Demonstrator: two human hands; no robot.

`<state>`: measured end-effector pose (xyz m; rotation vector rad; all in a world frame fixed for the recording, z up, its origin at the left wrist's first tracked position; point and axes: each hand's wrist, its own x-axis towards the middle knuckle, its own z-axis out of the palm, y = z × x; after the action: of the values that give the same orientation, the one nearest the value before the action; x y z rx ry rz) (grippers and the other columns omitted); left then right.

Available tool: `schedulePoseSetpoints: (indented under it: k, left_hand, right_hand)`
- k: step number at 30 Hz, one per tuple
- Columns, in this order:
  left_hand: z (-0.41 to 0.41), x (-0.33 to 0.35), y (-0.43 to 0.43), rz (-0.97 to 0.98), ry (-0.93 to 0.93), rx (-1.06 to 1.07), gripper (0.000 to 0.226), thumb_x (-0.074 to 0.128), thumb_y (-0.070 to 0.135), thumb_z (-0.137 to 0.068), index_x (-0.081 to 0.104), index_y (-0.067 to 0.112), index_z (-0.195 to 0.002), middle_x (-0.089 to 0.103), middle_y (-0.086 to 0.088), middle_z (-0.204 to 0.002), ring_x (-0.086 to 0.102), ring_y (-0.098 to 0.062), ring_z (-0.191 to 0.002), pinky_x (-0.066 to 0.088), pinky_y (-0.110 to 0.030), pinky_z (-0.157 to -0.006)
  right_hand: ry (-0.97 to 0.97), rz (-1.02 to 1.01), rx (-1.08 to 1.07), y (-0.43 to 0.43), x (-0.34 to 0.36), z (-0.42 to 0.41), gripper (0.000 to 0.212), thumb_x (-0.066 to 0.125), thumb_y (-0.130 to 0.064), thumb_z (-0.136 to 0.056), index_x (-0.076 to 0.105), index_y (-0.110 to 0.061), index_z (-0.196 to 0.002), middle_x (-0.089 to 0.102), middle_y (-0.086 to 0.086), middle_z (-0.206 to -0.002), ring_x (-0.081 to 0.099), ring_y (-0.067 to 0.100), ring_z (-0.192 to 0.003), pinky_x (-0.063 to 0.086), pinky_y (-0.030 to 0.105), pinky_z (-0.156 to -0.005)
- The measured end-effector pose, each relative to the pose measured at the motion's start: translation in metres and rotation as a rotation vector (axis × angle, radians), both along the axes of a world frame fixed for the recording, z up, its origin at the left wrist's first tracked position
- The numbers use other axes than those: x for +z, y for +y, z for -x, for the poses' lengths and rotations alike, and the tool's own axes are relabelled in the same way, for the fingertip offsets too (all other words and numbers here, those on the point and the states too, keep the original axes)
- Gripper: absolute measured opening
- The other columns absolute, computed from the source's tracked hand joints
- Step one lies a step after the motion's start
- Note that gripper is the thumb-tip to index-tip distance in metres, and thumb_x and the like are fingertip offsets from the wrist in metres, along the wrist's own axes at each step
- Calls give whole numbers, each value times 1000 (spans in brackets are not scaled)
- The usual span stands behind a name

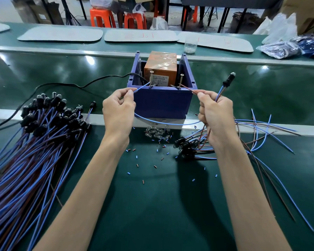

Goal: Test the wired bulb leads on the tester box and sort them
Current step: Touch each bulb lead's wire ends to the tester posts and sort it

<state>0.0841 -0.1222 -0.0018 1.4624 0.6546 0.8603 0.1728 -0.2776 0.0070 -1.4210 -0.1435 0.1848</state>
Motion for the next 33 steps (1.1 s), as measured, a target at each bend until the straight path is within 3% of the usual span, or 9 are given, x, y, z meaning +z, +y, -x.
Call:
schedulePoseSetpoints:
  k: [7,21,28,33]
  left_hand:
    - [1,0,1,7,-3,-6,24,49,13,-97,66,24,-84,37,15,-45,29,-6,-49,22,-20,-46]
    - [1,1,0,14,1,-12,25,49,13,-97,67,24,-83,38,16,-45,31,-5,-48,25,-16,-44]
    - [0,1,0,8,0,-12,25,49,13,-97,67,23,-83,39,8,-54,31,-6,-50,25,-16,-45]
    - [0,1,0,10,-6,-16,24,49,13,-97,67,22,-84,39,14,-47,32,-5,-49,26,-15,-45]
  right_hand:
    - [-3,-8,-17,1,-1,-1,26,48,-5,-96,67,-15,-82,32,-17,-42,23,2,-37,22,15,-36]
    - [4,-7,-42,3,-4,-3,28,46,-4,-96,65,-16,-80,30,-15,-43,21,3,-37,21,16,-36]
    - [2,2,-39,3,-4,-4,28,46,-5,-97,66,-17,-80,31,-14,-45,22,3,-38,22,16,-36]
    - [0,3,-39,3,-4,-4,28,46,-5,-96,66,-17,-81,31,-15,-43,22,3,-37,22,15,-35]
